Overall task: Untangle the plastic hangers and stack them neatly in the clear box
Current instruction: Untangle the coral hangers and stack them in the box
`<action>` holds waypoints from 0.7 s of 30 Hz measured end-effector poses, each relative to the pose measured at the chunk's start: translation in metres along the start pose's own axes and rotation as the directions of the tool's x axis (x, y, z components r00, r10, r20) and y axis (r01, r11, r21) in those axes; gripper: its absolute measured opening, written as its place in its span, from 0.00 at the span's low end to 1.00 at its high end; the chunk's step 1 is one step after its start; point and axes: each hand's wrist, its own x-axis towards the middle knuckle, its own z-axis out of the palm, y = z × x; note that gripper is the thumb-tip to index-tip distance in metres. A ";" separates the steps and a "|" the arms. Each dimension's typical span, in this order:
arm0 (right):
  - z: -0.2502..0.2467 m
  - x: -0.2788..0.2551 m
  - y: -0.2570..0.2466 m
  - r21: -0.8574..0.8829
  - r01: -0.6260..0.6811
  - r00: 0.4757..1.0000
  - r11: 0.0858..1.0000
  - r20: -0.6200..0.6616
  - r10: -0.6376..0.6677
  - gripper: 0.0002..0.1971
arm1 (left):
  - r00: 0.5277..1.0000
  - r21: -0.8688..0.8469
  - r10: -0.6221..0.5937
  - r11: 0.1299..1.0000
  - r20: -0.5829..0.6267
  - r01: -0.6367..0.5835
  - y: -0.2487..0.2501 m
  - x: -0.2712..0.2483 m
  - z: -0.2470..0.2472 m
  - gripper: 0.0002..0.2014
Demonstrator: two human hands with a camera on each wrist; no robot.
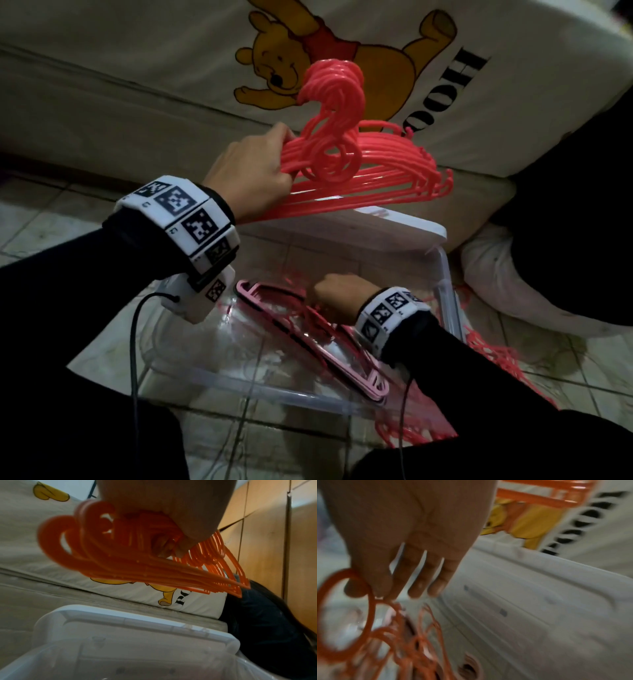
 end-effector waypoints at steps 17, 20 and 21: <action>-0.013 -0.022 0.032 0.708 0.063 0.955 0.703 -0.248 0.164 0.13 | 0.993 -0.088 -0.113 0.990 -0.045 0.108 0.005 -0.002 -0.007 0.14; -0.009 -0.019 0.027 0.671 0.037 0.941 0.740 -0.273 0.201 0.04 | 0.994 -0.072 -0.106 0.992 -0.031 0.103 0.004 -0.002 -0.006 0.14; -0.009 -0.019 0.025 0.660 0.033 0.930 0.750 -0.295 0.219 0.05 | 0.994 -0.064 -0.100 0.993 -0.031 0.098 0.004 -0.001 -0.006 0.13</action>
